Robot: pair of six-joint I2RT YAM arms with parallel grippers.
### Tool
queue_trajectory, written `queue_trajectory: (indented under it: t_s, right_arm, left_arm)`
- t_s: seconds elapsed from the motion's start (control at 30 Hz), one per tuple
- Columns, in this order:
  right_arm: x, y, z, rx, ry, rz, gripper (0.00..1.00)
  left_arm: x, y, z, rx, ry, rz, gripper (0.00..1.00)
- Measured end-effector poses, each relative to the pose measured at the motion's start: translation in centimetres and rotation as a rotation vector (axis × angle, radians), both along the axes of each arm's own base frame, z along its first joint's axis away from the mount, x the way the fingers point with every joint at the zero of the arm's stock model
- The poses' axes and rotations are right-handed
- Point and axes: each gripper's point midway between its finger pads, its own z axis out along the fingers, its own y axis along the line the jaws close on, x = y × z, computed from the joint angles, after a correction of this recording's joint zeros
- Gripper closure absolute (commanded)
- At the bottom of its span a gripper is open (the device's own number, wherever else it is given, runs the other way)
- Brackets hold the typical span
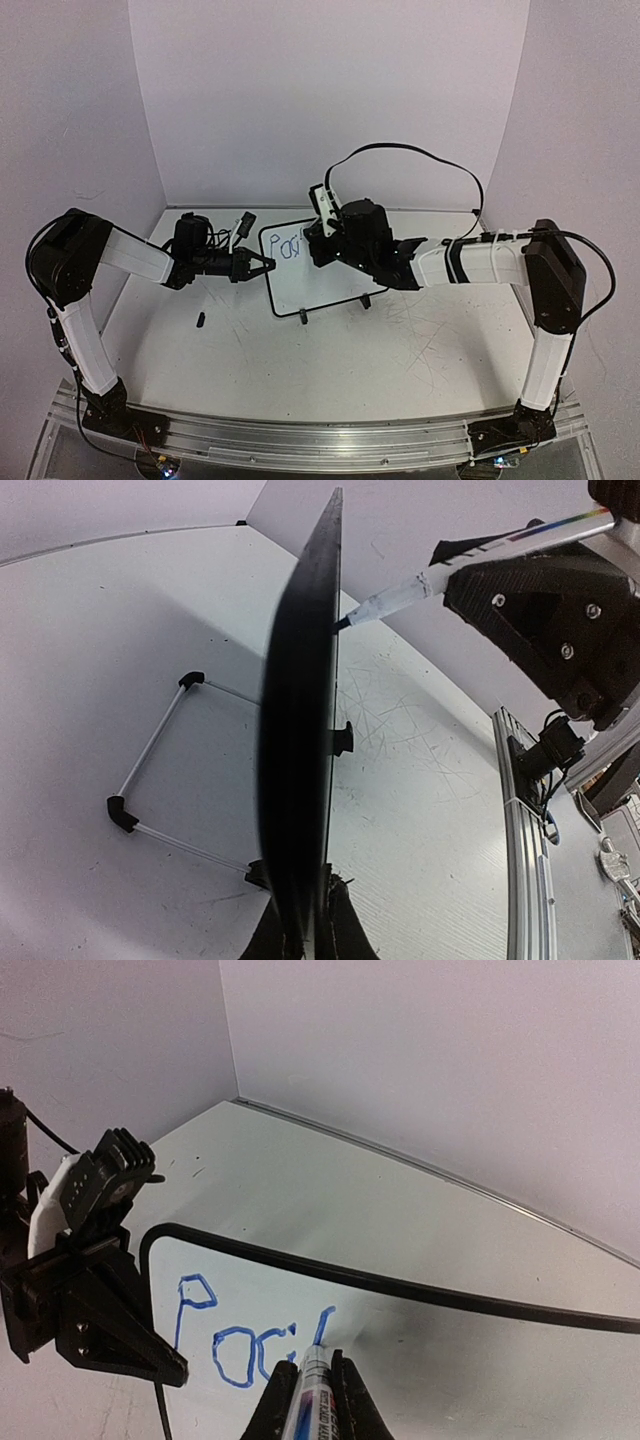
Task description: Write a sentence on the whiteboard
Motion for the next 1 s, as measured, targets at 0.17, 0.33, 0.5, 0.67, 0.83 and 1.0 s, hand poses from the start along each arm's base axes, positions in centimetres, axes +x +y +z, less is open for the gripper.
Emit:
queue_trajectory:
  t_s: [0.17, 0.33, 0.5, 0.67, 0.83, 1.0]
  right_arm:
    - [-0.6, 0.0, -1.0, -0.010, 0.019, 0.007, 1.00]
    - [-1.0, -0.1, -2.1, -0.015, 0.044, 0.010, 1.00]
    - [-1.4, -0.2, -2.9, -0.021, 0.062, 0.013, 1.00]
    - [-1.5, -0.5, -3.0, -0.023, 0.063, 0.004, 1.00]
    - [-1.4, -0.9, -2.8, -0.038, 0.054, -0.014, 1.00]
    - [-1.4, -1.1, -1.6, -0.026, 0.041, -0.004, 1.00]
  left_arm:
    - [0.0, 0.0, 0.0, 0.000, 0.001, 0.000, 1.00]
    - [0.0, 0.0, 0.0, 0.001, 0.002, 0.000, 1.00]
    - [0.0, 0.0, -0.1, 0.002, 0.005, 0.000, 1.00]
    - [0.0, 0.0, 0.0, 0.002, 0.003, 0.000, 1.00]
    - [0.0, -0.1, 0.1, 0.000, 0.001, -0.002, 1.00]
    - [0.0, -0.1, 0.1, 0.000, -0.001, -0.005, 1.00]
